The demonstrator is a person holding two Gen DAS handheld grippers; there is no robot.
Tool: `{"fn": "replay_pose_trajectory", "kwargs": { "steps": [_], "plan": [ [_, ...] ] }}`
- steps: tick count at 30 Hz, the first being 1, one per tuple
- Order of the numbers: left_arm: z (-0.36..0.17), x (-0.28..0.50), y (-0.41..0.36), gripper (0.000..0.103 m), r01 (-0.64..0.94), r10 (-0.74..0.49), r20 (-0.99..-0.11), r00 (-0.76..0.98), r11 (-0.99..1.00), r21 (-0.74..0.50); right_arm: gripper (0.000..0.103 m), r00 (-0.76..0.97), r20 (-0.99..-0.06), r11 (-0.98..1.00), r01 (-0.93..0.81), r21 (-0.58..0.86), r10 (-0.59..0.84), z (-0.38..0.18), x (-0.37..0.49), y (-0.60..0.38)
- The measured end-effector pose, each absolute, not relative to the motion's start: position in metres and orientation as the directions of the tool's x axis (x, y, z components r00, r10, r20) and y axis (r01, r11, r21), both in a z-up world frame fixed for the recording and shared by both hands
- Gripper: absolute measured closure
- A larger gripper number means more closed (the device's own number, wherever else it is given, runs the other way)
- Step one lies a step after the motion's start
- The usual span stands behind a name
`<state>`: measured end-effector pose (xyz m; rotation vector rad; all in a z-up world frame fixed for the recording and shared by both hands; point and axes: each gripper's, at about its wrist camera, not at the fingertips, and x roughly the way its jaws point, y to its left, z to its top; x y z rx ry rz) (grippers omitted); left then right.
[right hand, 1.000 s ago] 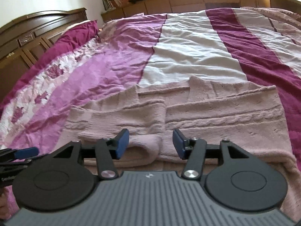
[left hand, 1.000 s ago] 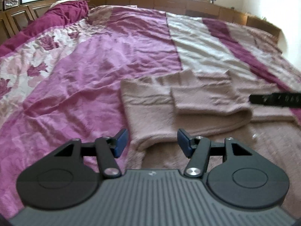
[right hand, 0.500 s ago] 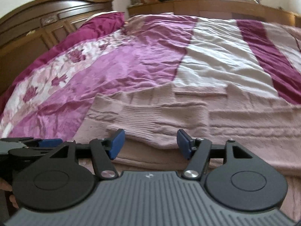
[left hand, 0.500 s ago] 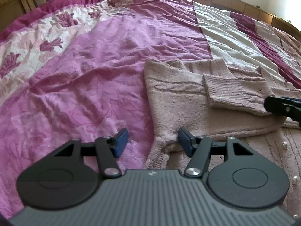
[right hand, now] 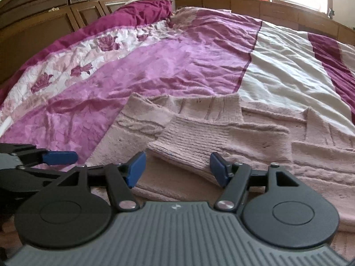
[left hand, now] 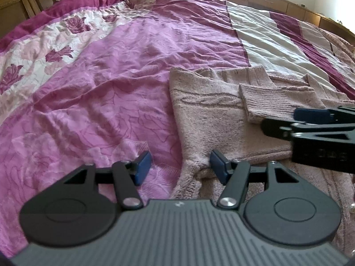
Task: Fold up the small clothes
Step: 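Grasp the cardigan side edge with the right gripper and lift it, then fold the lifted edge over the body with the right gripper, open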
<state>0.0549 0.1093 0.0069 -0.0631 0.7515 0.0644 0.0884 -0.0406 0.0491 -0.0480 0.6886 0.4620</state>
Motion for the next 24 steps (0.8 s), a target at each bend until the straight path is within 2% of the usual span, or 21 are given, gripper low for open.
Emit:
{"fn": "replay_pose_trajectory", "kwargs": {
  "steps": [2,3,4,5,7,9,13,24],
  "plan": [
    [0.006,0.055,0.109,0.041,-0.079,0.038,-0.683,0.730,0.996,-0.030,0.035,0.670,-0.638,0.902,-0.421,0.094,0.379,0.042,0.094,-0.037],
    [0.006,0.055,0.109,0.041,-0.078,0.038,-0.683,0.730,0.997,-0.028,0.043,0.674,-0.642,0.907,-0.414,0.080,0.365,0.039,0.096,-0.036],
    [0.006,0.055,0.109,0.041,-0.078,0.038,-0.682,0.730,0.997,-0.028,0.059,0.687,-0.640,0.914,-0.401,0.061,0.344,0.037,0.096,-0.035],
    [0.005,0.055,0.109,0.041,-0.078,0.037,-0.683,0.730,0.997,-0.029,0.066,0.699,-0.638,0.922,-0.384,0.045,0.323,0.036,0.097,-0.036],
    [0.005,0.055,0.109,0.041,-0.079,0.037,-0.683,0.729,0.996,-0.030,0.090,0.707,-0.631,0.931,-0.358,0.069,0.319,0.038,0.099,-0.042],
    [0.005,0.056,0.109,0.041,-0.078,0.038,-0.684,0.729,0.997,-0.028,0.094,0.710,-0.624,0.937,-0.331,0.112,0.325,0.042,0.101,-0.053],
    [0.005,0.056,0.108,0.041,-0.075,0.039,-0.685,0.728,0.997,-0.023,0.095,0.731,-0.597,0.944,-0.268,0.193,0.330,0.054,0.102,-0.077],
    [0.004,0.058,0.109,0.041,-0.083,0.040,-0.690,0.722,0.996,-0.029,0.095,0.832,-0.495,0.965,-0.174,0.198,0.252,0.094,0.076,-0.144]
  ]
}}
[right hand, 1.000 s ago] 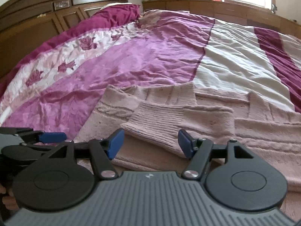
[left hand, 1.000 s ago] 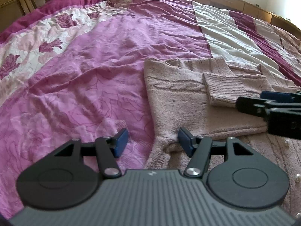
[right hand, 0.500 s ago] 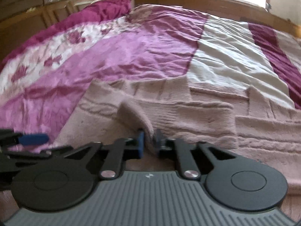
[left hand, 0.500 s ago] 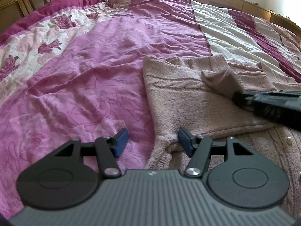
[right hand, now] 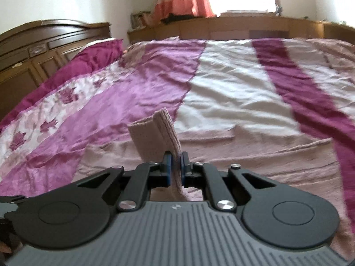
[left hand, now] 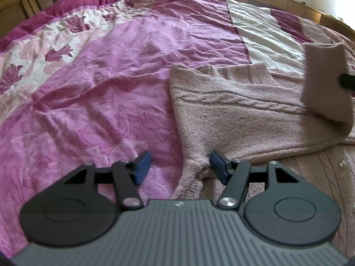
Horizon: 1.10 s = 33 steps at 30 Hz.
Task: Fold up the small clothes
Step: 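Fold the lifted edge over the body with the right gripper, open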
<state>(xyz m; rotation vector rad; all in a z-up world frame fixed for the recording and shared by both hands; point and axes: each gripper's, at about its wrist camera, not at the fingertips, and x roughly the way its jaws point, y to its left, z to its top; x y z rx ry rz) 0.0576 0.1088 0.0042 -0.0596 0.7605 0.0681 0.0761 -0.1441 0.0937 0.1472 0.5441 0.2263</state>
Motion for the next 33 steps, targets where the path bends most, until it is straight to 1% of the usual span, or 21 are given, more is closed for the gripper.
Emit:
{"fn": "replay_pose_trajectory", "kwargs": {
  "steps": [3,6,12,15,17,18,19,20,22,24,25,27,28,29,30,31,32,33],
  "plan": [
    [0.004,0.058,0.108,0.041,-0.083,0.040,-0.690,0.723,0.996,-0.030,0.095,0.858,-0.477,0.977,-0.118,0.177,0.190,0.097,0.070,-0.167],
    [0.004,0.058,0.108,0.040,-0.081,0.042,-0.688,0.724,0.996,-0.024,0.095,0.860,-0.489,0.978,-0.052,0.203,0.147,0.092,0.068,-0.192],
    [0.004,0.058,0.108,0.040,-0.080,0.044,-0.688,0.725,0.997,-0.021,0.095,0.838,-0.541,0.964,0.082,0.253,0.070,0.064,0.067,-0.234],
    [0.004,0.058,0.108,0.040,-0.081,0.044,-0.687,0.725,0.997,-0.021,0.094,0.803,-0.595,0.950,0.164,0.266,0.028,0.042,0.068,-0.253],
    [0.004,0.058,0.107,0.040,-0.080,0.045,-0.687,0.725,0.997,-0.020,0.092,0.777,-0.628,0.933,0.200,0.300,0.035,0.030,0.068,-0.263],
    [0.004,0.058,0.107,0.040,-0.081,0.045,-0.687,0.725,0.997,-0.020,0.086,0.772,-0.633,0.922,0.206,0.328,0.053,0.024,0.066,-0.267],
    [0.004,0.058,0.108,0.040,-0.080,0.046,-0.688,0.725,0.997,-0.019,0.077,0.777,-0.625,0.909,0.207,0.361,0.071,0.022,0.063,-0.272],
    [0.004,0.058,0.107,0.040,-0.081,0.046,-0.688,0.724,0.996,-0.019,0.072,0.783,-0.617,0.902,0.207,0.380,0.080,0.022,0.060,-0.274],
    [0.005,0.058,0.107,0.040,-0.081,0.047,-0.688,0.724,0.997,-0.018,0.050,0.794,-0.602,0.887,0.215,0.408,0.084,0.023,0.056,-0.280],
    [0.007,0.058,0.108,0.040,-0.080,0.047,-0.691,0.721,0.997,-0.017,0.040,0.809,-0.582,0.872,0.220,0.438,0.088,0.026,0.054,-0.285],
    [0.008,0.058,0.108,0.040,-0.081,0.046,-0.693,0.720,0.997,-0.018,0.040,0.813,-0.576,0.864,0.227,0.450,0.086,0.027,0.055,-0.288],
    [0.008,0.059,0.108,0.040,-0.084,0.048,-0.697,0.716,0.996,-0.018,0.040,0.813,-0.577,0.843,0.258,0.472,0.075,0.026,0.060,-0.295],
    [0.008,0.059,0.107,0.040,-0.086,0.051,-0.698,0.714,0.996,-0.015,0.042,0.812,-0.579,0.833,0.271,0.482,0.071,0.026,0.063,-0.298],
    [0.008,0.059,0.106,0.040,-0.087,0.055,-0.699,0.713,0.996,-0.011,0.049,0.810,-0.583,0.828,0.281,0.486,0.068,0.024,0.065,-0.301],
    [0.008,0.059,0.106,0.040,-0.086,0.056,-0.699,0.713,0.996,-0.008,0.078,0.801,-0.597,0.836,0.292,0.465,0.052,0.022,0.067,-0.302],
    [0.008,0.060,0.106,0.040,-0.086,0.060,-0.699,0.712,0.996,-0.001,0.089,0.786,-0.618,0.850,0.311,0.426,0.022,0.022,0.068,-0.302],
    [0.008,0.060,0.105,0.040,-0.086,0.064,-0.700,0.712,0.996,0.004,0.089,0.777,-0.630,0.860,0.324,0.394,-0.004,0.022,0.068,-0.301],
    [0.008,0.060,0.105,0.040,-0.085,0.067,-0.700,0.711,0.996,0.010,0.089,0.780,-0.626,0.864,0.317,0.391,-0.003,0.022,0.065,-0.301]
  ]
}}
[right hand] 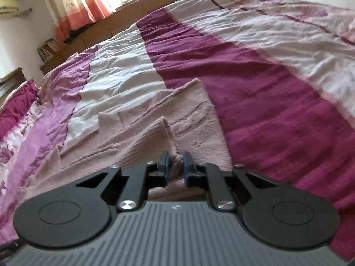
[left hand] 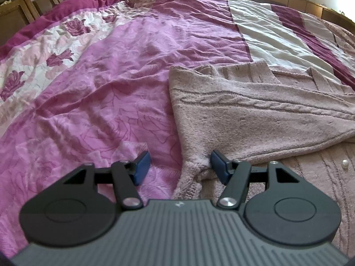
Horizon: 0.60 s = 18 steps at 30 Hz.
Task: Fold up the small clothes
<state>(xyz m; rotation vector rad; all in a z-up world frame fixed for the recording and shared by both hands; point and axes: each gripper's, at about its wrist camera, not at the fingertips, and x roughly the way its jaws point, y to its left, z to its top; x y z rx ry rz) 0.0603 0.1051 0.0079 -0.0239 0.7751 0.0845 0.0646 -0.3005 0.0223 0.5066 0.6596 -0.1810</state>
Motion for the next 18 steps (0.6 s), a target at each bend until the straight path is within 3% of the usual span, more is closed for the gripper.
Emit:
{"fn": "replay_pose_trajectory", "kwargs": {
  "steps": [5,8,10,14,18],
  "plan": [
    [0.007,0.061,0.103,0.040,-0.086,0.074,-0.699,0.711,0.996,0.019,0.088,0.767,-0.638,0.897,0.327,0.299,-0.067,0.029,0.058,-0.291],
    [0.006,0.061,0.104,0.040,-0.085,0.073,-0.698,0.712,0.996,0.017,0.070,0.795,-0.599,0.921,0.298,0.251,-0.095,0.042,0.058,-0.279],
    [0.006,0.061,0.103,0.040,-0.085,0.072,-0.699,0.712,0.996,0.016,0.050,0.818,-0.572,0.937,0.242,0.253,-0.057,0.048,0.063,-0.272],
    [0.007,0.060,0.103,0.040,-0.084,0.072,-0.698,0.712,0.996,0.017,0.044,0.834,-0.551,0.951,0.141,0.274,0.036,0.047,0.077,-0.260],
    [0.007,0.060,0.103,0.040,-0.084,0.071,-0.699,0.712,0.996,0.015,0.042,0.785,-0.619,0.952,0.191,0.238,-0.003,0.026,0.092,-0.260]
  ]
}}
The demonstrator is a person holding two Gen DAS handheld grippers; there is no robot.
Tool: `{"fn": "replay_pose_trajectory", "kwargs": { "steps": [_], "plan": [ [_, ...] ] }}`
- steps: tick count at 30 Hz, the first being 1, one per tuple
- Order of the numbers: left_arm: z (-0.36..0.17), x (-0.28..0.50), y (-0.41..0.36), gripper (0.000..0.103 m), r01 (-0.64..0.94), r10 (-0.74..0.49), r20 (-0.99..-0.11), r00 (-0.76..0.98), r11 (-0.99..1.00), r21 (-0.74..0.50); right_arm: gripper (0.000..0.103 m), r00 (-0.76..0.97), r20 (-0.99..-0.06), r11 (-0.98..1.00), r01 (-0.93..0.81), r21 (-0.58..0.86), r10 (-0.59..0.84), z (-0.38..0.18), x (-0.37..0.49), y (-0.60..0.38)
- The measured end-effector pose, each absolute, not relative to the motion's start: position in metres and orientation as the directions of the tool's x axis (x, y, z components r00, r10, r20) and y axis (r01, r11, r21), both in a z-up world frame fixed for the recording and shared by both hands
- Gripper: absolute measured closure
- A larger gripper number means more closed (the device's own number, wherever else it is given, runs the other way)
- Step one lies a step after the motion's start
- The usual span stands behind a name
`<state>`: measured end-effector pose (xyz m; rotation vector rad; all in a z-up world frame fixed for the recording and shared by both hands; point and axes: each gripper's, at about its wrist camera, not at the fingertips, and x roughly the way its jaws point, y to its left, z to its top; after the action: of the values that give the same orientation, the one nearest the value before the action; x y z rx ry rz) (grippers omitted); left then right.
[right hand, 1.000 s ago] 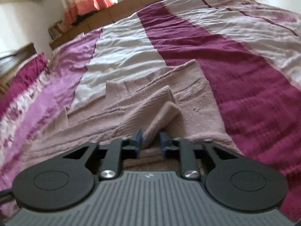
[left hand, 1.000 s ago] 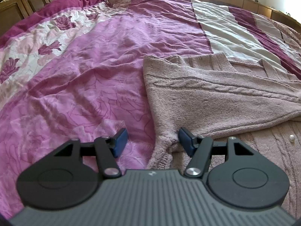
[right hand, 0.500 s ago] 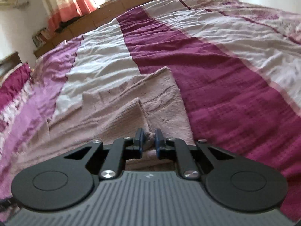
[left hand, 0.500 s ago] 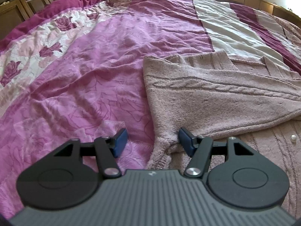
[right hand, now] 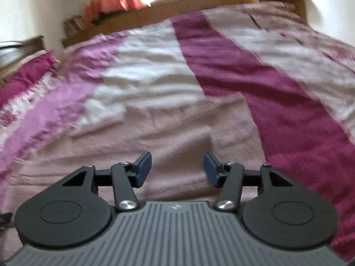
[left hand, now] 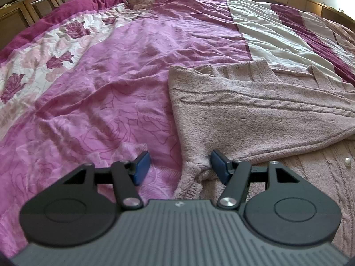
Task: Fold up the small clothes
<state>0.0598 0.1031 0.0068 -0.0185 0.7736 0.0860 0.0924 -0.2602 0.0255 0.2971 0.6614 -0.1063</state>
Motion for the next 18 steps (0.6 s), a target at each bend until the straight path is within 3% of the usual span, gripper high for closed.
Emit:
{"fn": "replay_pose_trajectory", "kwargs": {
  "steps": [8,18],
  "plan": [
    [0.010,0.059,0.104,0.040,-0.072,0.064,-0.707,0.704,0.997,0.019,0.037,0.800,-0.593,0.942,0.126,0.312,0.090,0.038,0.069,-0.273],
    [0.037,0.033,0.112,0.041,0.037,-0.066,-0.766,0.639,0.998,-0.056,0.029,0.757,-0.606,0.931,-0.010,0.364,0.245,0.066,0.003,-0.277]
  ]
}}
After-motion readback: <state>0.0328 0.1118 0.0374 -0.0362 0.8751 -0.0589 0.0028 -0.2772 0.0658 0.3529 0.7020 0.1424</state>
